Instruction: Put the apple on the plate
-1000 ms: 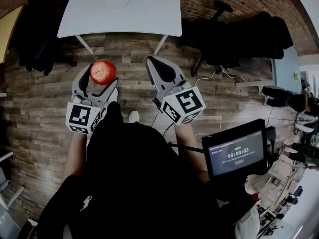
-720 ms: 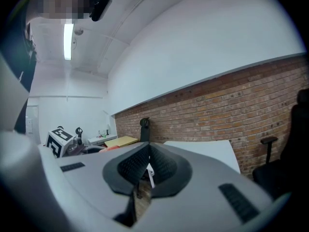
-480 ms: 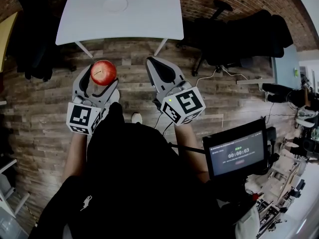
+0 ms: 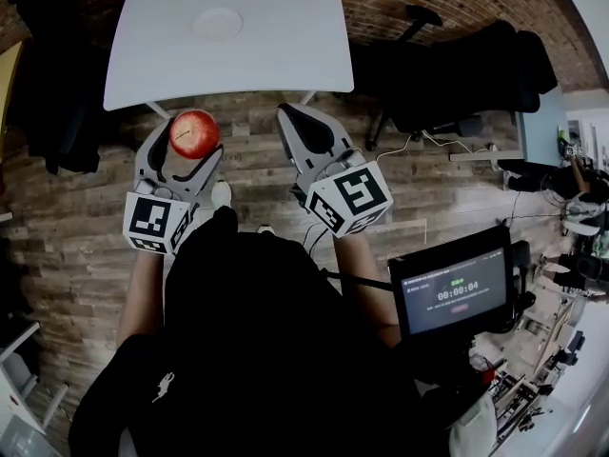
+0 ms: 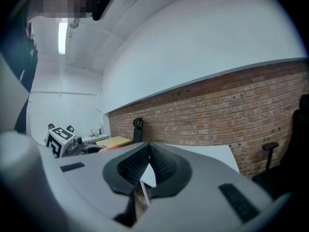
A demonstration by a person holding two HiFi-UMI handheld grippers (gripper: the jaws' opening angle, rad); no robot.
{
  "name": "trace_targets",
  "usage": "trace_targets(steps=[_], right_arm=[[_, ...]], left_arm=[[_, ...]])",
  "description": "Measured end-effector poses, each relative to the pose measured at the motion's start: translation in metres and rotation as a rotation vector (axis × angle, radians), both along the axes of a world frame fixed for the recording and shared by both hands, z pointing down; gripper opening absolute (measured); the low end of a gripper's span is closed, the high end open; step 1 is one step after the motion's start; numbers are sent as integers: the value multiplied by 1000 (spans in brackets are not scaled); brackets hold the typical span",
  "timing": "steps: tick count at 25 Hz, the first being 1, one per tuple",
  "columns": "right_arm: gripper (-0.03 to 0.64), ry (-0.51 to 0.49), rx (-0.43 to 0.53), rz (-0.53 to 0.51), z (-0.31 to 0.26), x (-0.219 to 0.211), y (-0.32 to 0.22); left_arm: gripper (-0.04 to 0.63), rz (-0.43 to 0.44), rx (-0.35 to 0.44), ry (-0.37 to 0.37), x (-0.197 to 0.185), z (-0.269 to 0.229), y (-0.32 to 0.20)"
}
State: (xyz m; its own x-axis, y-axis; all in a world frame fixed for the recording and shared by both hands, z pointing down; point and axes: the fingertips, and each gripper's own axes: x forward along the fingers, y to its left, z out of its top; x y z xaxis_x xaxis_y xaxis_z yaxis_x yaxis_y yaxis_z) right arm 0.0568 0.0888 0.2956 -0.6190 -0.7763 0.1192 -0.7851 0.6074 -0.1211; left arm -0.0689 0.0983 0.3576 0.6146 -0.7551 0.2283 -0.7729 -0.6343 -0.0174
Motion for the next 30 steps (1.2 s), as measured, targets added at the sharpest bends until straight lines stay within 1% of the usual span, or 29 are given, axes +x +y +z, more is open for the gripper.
trace_targets(steps=[7,10,18,21,26,30], right_arm=[[3,27,20,61,-7,-12,-32],[3,24,20,81,-9,-15,-46],[3,53,15,91,-5,-41,-86],[3,52,13,99,-5,-49,-93],[3,63,8,127,-7,-50,-101],[3,62,3,126,-8,-60,-109]], left_arm=[[394,23,20,21,-20,-8,-42],[394,30,21,27,-28,-8,-59],[394,64,8,48,-48,3,-101],[394,67,7,57,-57,6,-110],[394,76,2,58,-67,5,-118],[394,53,-6,79,-84,2,-124]])
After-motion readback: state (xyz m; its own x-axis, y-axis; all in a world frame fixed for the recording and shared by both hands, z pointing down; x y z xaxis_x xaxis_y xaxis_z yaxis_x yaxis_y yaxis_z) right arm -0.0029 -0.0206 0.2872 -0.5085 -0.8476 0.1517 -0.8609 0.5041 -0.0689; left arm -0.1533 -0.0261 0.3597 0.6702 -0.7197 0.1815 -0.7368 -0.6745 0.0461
